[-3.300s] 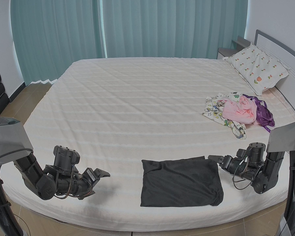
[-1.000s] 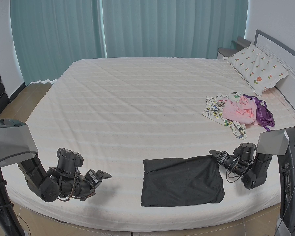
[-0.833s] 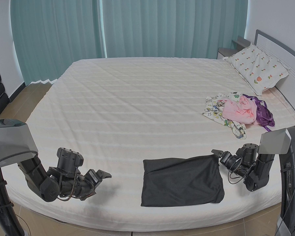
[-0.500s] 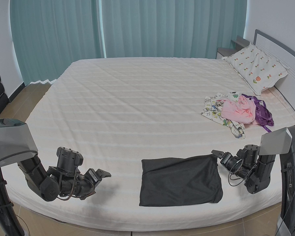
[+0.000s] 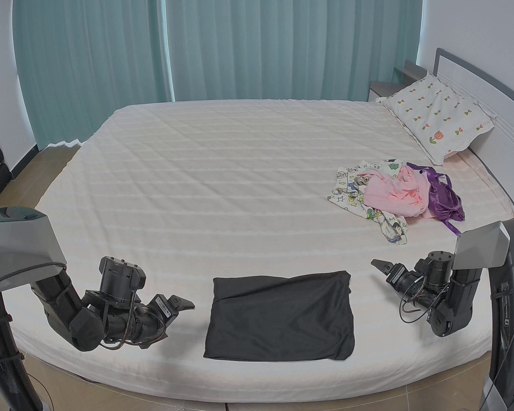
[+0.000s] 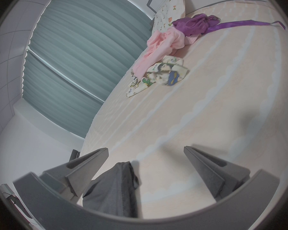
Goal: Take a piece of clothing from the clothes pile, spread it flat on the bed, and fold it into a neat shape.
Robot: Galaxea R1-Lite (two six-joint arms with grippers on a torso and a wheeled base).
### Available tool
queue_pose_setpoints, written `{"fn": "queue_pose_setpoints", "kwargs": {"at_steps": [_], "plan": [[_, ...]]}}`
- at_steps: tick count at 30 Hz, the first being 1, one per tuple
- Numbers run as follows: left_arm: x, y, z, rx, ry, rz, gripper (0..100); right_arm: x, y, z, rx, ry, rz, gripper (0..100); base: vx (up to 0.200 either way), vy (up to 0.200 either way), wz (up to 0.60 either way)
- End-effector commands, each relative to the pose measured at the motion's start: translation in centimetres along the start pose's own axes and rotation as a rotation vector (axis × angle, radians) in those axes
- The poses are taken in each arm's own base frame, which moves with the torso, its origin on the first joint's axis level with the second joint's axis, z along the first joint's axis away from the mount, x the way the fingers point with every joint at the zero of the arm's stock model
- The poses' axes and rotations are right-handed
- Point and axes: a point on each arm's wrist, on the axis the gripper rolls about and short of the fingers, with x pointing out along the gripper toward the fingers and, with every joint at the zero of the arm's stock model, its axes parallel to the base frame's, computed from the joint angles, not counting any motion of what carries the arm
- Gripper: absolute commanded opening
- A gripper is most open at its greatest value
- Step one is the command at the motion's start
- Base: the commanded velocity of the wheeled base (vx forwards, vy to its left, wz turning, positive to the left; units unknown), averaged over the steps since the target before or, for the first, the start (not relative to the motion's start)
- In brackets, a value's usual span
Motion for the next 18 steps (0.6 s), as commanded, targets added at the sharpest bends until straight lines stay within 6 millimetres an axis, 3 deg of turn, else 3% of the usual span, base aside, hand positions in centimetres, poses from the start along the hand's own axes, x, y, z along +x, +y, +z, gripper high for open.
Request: {"fn": "queue_pose_setpoints", "kwargs": {"at_steps": [1, 7, 15, 18], "plan": [[0.0, -0.1, 0.0, 0.001, -0.006, 0.001, 100, 0.0, 0.1, -0.3, -0.001, 0.005, 0.005, 100, 0.0, 0.0, 0.0], [0.7, -1.9, -0.1, 0.043, -0.078, -0.011, 100, 0.1, 0.1, -0.4, -0.002, 0.007, 0.005, 100, 0.0, 0.0, 0.0], [4.3, -2.9, -0.4, 0.298, -0.108, 0.028, 100, 0.1, 0.3, -1.1, -0.007, 0.028, 0.008, 100, 0.0, 0.0, 0.0], [5.6, -2.8, -0.2, 0.308, -0.122, 0.048, 100, -0.8, 0.4, -1.4, -0.017, 0.05, -0.006, 100, 0.0, 0.0, 0.0]]}}
